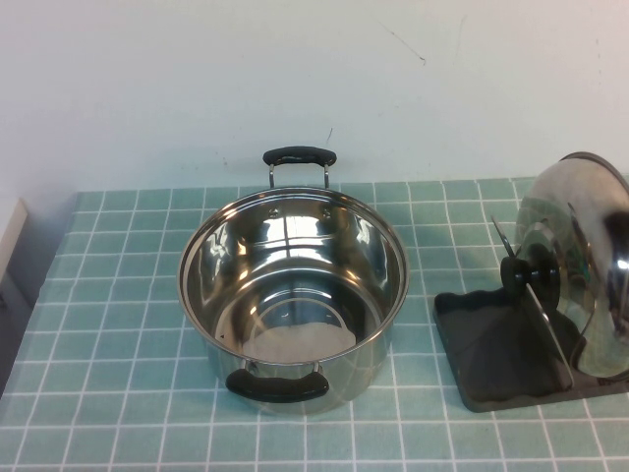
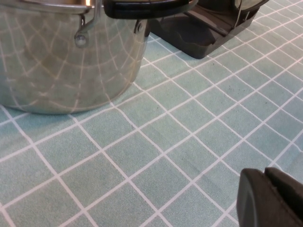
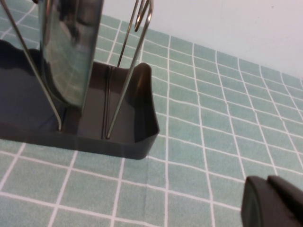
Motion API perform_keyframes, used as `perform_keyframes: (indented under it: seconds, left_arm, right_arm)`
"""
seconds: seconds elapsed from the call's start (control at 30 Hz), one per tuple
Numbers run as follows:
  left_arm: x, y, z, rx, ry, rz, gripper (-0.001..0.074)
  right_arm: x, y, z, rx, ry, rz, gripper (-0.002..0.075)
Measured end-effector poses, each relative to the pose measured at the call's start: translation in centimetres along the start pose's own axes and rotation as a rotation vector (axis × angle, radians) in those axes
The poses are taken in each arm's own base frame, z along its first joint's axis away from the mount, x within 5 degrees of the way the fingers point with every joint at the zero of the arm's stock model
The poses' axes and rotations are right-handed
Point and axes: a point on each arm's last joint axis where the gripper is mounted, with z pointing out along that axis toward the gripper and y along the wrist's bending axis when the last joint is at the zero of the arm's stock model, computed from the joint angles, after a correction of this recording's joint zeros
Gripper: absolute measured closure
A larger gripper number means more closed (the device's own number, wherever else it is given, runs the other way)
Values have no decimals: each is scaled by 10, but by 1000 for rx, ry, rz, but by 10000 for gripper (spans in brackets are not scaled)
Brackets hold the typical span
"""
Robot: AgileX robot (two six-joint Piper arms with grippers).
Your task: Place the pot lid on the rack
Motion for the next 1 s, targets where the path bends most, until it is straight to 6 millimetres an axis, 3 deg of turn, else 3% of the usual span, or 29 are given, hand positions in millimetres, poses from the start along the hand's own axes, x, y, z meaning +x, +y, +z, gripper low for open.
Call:
perform_keyframes:
  seconds: [0.37,0.57,1.0]
  left_arm:
    - [-2,2,0,-26,-21,0,737]
    - [-14,17,-8,-211,-191,-13,737]
    - [0,41,-39,-657,-310,-173,737]
  right_arm:
    - [0,0,0,-1,0,1,727]
    - [0,0,0,-1,0,2,727]
    - [0,0,0,-2,0,3,727]
